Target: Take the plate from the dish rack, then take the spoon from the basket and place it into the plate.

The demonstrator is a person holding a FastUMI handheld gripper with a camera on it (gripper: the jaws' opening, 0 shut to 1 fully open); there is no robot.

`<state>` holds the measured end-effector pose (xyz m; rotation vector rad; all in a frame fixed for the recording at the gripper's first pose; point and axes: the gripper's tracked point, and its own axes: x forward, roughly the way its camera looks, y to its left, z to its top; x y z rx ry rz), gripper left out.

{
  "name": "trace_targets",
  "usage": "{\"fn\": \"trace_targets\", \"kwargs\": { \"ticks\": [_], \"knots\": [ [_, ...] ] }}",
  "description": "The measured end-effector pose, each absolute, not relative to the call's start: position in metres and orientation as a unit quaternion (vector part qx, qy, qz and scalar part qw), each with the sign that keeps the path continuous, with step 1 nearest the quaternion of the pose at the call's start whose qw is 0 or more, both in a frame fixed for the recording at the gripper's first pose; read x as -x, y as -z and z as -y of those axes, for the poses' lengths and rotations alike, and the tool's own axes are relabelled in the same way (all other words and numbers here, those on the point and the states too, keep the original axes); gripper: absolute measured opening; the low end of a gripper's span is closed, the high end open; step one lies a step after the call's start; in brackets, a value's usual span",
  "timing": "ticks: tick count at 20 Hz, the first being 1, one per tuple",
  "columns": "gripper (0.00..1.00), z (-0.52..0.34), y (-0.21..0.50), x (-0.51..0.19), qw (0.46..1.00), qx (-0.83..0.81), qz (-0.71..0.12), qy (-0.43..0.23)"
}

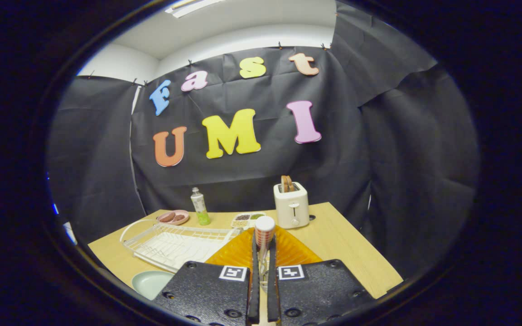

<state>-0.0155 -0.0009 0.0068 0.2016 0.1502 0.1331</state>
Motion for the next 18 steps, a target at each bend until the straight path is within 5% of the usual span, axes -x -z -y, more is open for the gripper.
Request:
{"fn": "trace_targets", "kwargs": {
  "ticks": [18],
  "knots": [
    [0.12, -0.22, 0.112, 0.095, 0.952, -0.075, -0.205, -0.214]
  ]
}}
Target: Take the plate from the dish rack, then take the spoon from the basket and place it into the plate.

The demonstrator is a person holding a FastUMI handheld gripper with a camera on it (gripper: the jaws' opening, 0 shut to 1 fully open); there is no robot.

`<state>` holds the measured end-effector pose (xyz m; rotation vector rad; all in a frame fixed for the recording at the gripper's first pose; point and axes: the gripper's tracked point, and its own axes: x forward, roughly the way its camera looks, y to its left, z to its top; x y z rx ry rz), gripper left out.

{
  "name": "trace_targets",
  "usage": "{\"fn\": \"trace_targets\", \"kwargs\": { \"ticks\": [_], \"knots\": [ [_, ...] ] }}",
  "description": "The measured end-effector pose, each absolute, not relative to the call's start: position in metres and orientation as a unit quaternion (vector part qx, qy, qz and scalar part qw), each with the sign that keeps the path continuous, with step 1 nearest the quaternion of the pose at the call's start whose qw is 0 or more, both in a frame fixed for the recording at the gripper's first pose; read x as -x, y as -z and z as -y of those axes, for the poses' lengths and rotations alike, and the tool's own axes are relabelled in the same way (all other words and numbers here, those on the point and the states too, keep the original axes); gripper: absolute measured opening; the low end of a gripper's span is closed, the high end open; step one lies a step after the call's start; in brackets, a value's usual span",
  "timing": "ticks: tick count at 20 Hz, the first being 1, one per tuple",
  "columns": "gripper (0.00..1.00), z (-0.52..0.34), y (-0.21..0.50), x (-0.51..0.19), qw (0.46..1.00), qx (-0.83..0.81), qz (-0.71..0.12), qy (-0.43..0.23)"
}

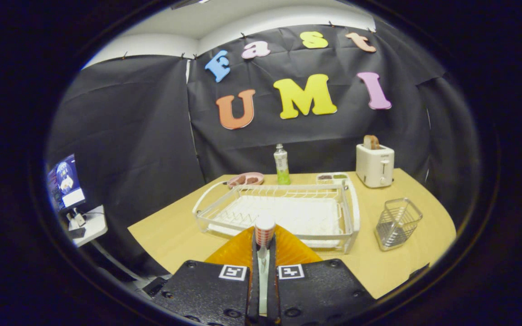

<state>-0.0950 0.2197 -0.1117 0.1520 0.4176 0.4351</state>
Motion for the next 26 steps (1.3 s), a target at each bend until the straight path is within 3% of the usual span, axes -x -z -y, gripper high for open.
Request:
{"fn": "trace_targets", "kwargs": {
  "ticks": [9, 12, 15, 20, 24, 26],
  "knots": [
    [0.12, -0.232, 0.137, 0.087, 0.945, -0.077, -0.239, -0.212],
    [0.19, -0.227, 0.134, 0.082, 0.948, -0.079, -0.226, -0.208],
    [0.53, -0.218, 0.131, 0.073, 0.957, -0.061, -0.208, -0.192],
    [0.76, -0.203, 0.119, 0.061, 0.968, -0.04, -0.18, -0.169],
    [0.83, -0.191, 0.106, 0.057, 0.976, -0.046, -0.154, -0.149],
    [1.0, -0.185, 0.098, 0.058, 0.979, -0.048, -0.138, -0.14]
  ]
}}
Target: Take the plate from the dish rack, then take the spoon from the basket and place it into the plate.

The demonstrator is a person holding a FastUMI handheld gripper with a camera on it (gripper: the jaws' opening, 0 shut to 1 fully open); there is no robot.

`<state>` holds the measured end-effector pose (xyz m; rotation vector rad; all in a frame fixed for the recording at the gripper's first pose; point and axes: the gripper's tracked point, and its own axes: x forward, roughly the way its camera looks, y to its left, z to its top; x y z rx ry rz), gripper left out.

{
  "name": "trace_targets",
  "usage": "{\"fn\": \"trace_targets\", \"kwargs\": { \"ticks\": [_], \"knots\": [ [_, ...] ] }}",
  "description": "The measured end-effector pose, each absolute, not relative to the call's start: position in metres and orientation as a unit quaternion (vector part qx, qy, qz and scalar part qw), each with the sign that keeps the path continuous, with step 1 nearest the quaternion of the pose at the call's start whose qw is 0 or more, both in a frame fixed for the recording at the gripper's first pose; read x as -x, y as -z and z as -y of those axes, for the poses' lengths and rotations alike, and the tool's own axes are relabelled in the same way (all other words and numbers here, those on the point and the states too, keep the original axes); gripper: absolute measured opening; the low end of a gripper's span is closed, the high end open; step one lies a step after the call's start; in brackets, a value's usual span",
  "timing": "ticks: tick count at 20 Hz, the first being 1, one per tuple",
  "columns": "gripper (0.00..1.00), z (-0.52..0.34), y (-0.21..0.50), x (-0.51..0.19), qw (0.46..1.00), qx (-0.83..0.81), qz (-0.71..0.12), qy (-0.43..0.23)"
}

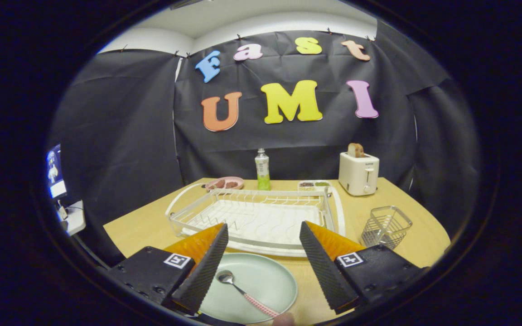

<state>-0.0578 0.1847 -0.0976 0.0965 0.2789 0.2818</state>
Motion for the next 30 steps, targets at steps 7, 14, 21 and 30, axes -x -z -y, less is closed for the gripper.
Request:
{"fn": "trace_targets", "kwargs": {
  "ticks": [7, 14, 21, 30],
  "knots": [
    [1.0, -0.159, 0.062, 0.081, 0.995, -0.029, -0.053, -0.084],
    [1.0, -0.151, 0.041, 0.096, 0.998, -0.034, -0.001, -0.054],
    [1.0, -0.165, 0.037, 0.091, 0.999, -0.022, 0.004, -0.045],
    [1.0, -0.17, 0.045, 0.08, 0.999, -0.033, -0.014, -0.039]
  ]
}}
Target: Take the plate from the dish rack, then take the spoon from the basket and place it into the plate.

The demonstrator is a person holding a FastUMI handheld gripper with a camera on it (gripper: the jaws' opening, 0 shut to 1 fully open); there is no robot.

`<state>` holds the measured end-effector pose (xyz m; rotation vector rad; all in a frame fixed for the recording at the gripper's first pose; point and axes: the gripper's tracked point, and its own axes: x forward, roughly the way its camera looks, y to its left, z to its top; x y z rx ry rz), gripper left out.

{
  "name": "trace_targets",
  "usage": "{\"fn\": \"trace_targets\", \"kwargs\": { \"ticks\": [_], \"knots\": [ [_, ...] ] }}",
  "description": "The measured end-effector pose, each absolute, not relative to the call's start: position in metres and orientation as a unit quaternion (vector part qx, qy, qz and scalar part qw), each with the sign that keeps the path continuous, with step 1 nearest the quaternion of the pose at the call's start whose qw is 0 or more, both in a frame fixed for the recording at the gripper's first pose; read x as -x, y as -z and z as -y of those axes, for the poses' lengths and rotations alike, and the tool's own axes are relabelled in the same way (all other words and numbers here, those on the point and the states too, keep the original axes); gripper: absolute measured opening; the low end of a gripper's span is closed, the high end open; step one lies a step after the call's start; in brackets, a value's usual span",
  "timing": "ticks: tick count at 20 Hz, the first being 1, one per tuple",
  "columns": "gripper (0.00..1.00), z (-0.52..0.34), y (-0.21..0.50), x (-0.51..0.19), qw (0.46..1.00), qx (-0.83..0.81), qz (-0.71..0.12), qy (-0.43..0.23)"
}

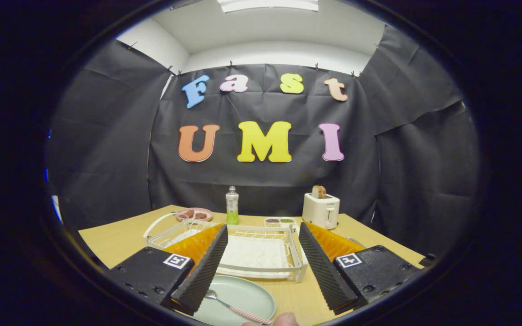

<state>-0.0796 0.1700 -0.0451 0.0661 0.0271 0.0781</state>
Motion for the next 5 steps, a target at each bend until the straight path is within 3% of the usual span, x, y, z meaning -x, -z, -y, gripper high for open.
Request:
{"fn": "trace_targets", "kwargs": {
  "ticks": [5],
  "knots": [
    [1.0, -0.1692, 0.044, 0.0783, 0.998, -0.04, -0.017, -0.036]
  ]
}}
